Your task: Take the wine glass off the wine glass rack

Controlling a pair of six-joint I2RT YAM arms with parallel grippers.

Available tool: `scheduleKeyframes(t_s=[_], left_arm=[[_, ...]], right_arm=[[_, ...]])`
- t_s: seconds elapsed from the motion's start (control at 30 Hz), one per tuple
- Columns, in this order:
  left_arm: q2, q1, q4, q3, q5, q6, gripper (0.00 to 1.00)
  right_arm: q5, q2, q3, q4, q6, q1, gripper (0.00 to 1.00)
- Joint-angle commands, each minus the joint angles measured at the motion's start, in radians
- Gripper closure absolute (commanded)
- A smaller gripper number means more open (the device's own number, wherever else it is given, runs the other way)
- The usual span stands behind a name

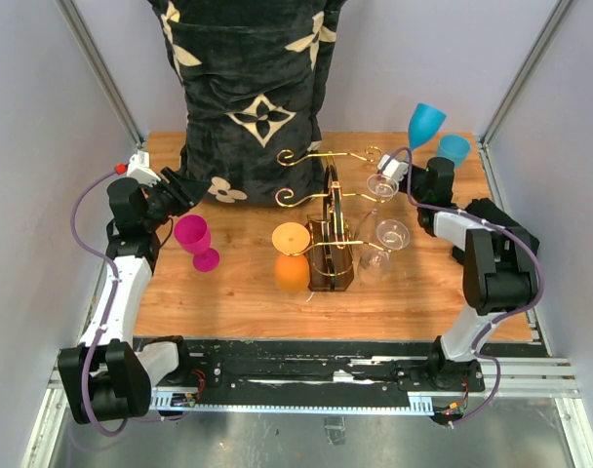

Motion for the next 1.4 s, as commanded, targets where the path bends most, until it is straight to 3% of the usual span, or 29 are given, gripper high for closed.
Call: scheduleKeyframes(t_s=[0.0,0.37,0.77,0.97,1.27,1.37], left_arm=[[0.012,-0.007,0.033,-0.003,0.006,0.021,0.52],[0.026,-0.007,0.044,-0.007,0.003,0.024,0.53],[0.01,-0.007,0.085,-0.068,-0.007,0.0,0.53],[0.02,-0.006,0.056,-0.038,-0.017,0.028,0.53],[0.025,-0.007,0.053,-0.054,-0.024,0.038,0.53],[0.007,-0.007,0.051,-0.063,-0.04,0.041,0.53]], right_arm=[[0.004,0.047,0.034,0.061,-0.095,0.04,0.99],[0.042,0.203,0.051,0.141,-0.123,0.054,0.99],[0.173,0.419,0.092,0.397,-0.207,0.062,0.99],[0.199,0.492,0.113,0.431,-0.231,0.065,0.99],[0.177,0.533,0.145,0.354,-0.287,0.07,0.98],[0.188,0.548,0.171,0.276,-0.3,0.07,0.93]])
